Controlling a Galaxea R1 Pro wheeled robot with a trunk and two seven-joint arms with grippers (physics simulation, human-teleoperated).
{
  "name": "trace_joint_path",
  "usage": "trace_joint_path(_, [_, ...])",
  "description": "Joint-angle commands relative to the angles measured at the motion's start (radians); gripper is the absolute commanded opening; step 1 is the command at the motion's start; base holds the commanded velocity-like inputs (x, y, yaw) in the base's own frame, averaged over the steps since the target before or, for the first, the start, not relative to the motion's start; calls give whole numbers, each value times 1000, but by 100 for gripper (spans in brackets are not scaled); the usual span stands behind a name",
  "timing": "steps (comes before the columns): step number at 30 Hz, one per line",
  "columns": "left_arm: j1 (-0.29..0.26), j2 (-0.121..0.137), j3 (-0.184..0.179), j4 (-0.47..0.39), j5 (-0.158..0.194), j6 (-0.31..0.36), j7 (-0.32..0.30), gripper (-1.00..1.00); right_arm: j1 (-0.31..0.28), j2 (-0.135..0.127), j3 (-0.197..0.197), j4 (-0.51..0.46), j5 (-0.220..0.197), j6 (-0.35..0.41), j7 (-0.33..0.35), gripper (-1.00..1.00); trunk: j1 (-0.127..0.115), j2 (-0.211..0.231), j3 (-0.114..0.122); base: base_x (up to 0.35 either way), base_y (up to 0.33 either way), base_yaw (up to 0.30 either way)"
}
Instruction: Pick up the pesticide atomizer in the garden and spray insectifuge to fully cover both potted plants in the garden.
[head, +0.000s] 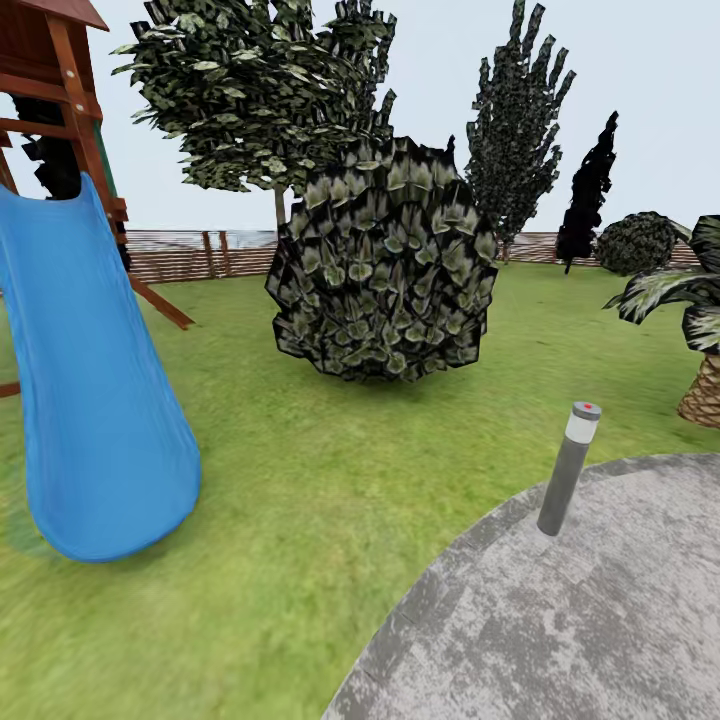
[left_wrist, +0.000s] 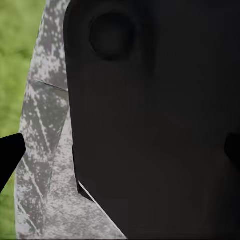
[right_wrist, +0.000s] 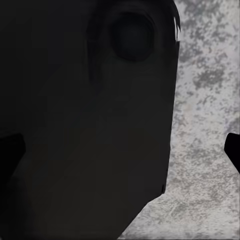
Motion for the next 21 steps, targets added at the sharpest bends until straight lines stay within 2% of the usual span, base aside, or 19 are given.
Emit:
trace_joint_path(1, [-6, 6, 5, -6, -4, -6, -3, 100, -6, -6, 2, -6, 6, -6, -3, 100, 0, 0, 0, 0, 0, 0])
trace_joint_path(5, [-29, 28, 3, -28, 0, -28, -1, 100, -29, 1, 2, -29, 1, -28, -4, 100, 0, 0, 0, 0, 0, 0])
trace_joint_path(9, [-7, 5, 4, -17, 4, -23, 1, 100, -52, 24, 0, -51, -1, -24, -4, 100, 0, 0, 0, 0, 0, 0])
trace_joint_path(12, [3, 4, 4, -10, 6, -7, 1, 100, -60, 39, -2, -52, 0, -7, -5, 100, 0, 0, 0, 0, 0, 0])
trace_joint_path(17, [-3, 32, 6, -38, 8, 21, 3, 100, -61, 10, -2, -80, 0, 1, -6, 100, 0, 0, 0, 0, 0, 0])
trace_joint_path(21, [-18, 54, 9, -61, 9, 3, 3, 100, -61, -12, -6, -103, 0, -21, -6, 100, 0, 0, 0, 0, 0, 0])
